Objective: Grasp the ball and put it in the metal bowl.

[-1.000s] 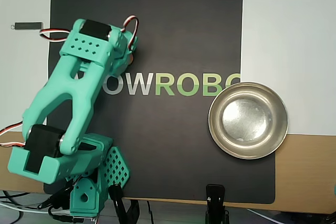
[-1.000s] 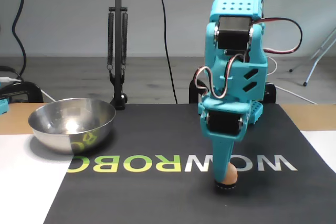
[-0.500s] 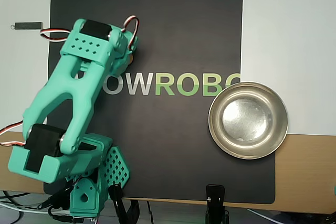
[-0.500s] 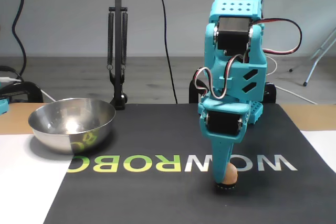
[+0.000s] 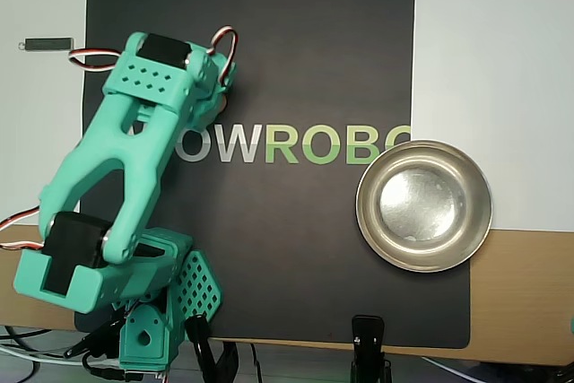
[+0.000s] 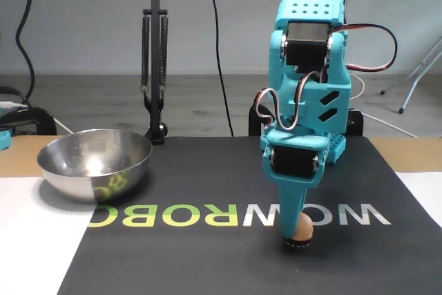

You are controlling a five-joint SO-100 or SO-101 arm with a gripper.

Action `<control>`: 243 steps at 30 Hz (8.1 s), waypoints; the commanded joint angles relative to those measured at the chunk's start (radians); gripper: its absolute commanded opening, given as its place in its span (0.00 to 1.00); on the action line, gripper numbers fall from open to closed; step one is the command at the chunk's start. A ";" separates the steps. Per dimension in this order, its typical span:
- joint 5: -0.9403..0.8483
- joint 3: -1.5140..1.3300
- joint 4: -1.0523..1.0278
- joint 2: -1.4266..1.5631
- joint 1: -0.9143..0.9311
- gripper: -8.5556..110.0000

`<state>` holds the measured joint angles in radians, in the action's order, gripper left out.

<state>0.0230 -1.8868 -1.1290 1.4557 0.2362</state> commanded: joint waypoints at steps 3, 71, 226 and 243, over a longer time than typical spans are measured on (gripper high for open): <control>0.000 0.032 -0.003 0.006 -0.005 0.31; 0.003 0.380 -0.347 0.156 0.135 0.31; -0.153 0.792 -0.242 -0.322 0.962 0.47; -0.153 0.790 -0.255 -0.322 0.962 0.64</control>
<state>-0.1350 -1.1382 -1.3821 1.1275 1.1980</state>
